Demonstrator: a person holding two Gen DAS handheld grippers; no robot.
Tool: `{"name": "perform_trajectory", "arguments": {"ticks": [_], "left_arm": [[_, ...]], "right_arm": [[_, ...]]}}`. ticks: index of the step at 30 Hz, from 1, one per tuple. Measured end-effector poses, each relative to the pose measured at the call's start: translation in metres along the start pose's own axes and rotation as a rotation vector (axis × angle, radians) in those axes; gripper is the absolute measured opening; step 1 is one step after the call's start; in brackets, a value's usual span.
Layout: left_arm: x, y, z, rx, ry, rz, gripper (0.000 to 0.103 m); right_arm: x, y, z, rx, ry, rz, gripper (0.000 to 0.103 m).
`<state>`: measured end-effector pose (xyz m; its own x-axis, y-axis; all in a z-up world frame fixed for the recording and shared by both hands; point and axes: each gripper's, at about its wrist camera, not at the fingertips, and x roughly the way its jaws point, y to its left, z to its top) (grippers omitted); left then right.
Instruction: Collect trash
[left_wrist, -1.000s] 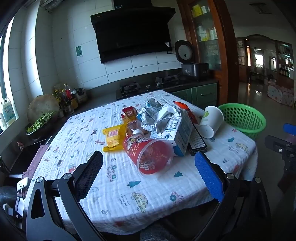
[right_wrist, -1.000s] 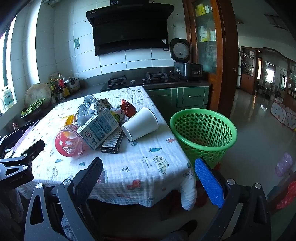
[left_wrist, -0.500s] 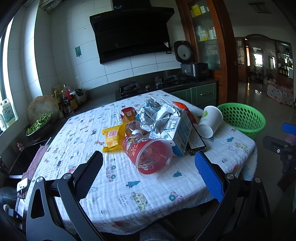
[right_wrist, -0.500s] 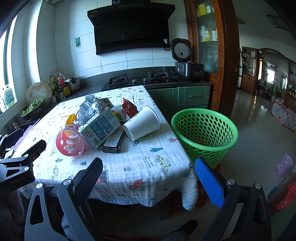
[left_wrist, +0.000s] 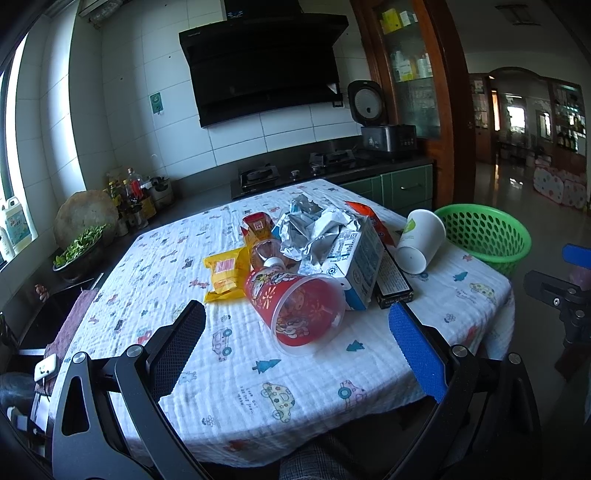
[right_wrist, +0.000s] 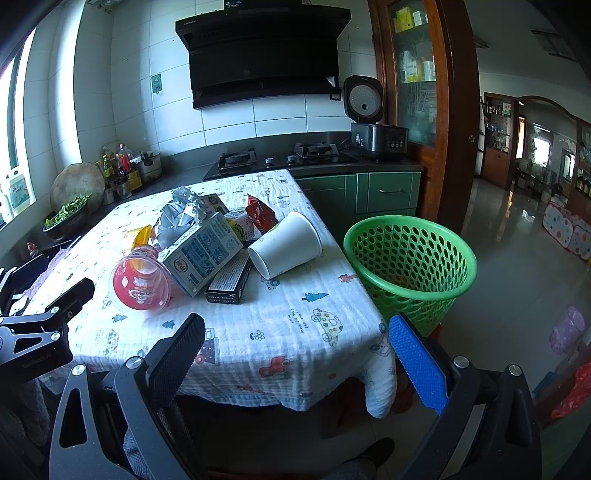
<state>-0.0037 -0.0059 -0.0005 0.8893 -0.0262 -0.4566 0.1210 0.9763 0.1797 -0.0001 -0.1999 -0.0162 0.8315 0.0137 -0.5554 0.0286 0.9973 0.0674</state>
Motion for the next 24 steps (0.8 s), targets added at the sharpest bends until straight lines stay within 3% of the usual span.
{"name": "perform_trajectory", "arguments": {"ticks": [24], "left_arm": [[0.0015,0.0038,-0.0029,-0.01,0.001,0.01,0.098]], "right_arm": [[0.0059,0.0062,-0.0029,-0.008,0.01,0.015,0.097]]}}
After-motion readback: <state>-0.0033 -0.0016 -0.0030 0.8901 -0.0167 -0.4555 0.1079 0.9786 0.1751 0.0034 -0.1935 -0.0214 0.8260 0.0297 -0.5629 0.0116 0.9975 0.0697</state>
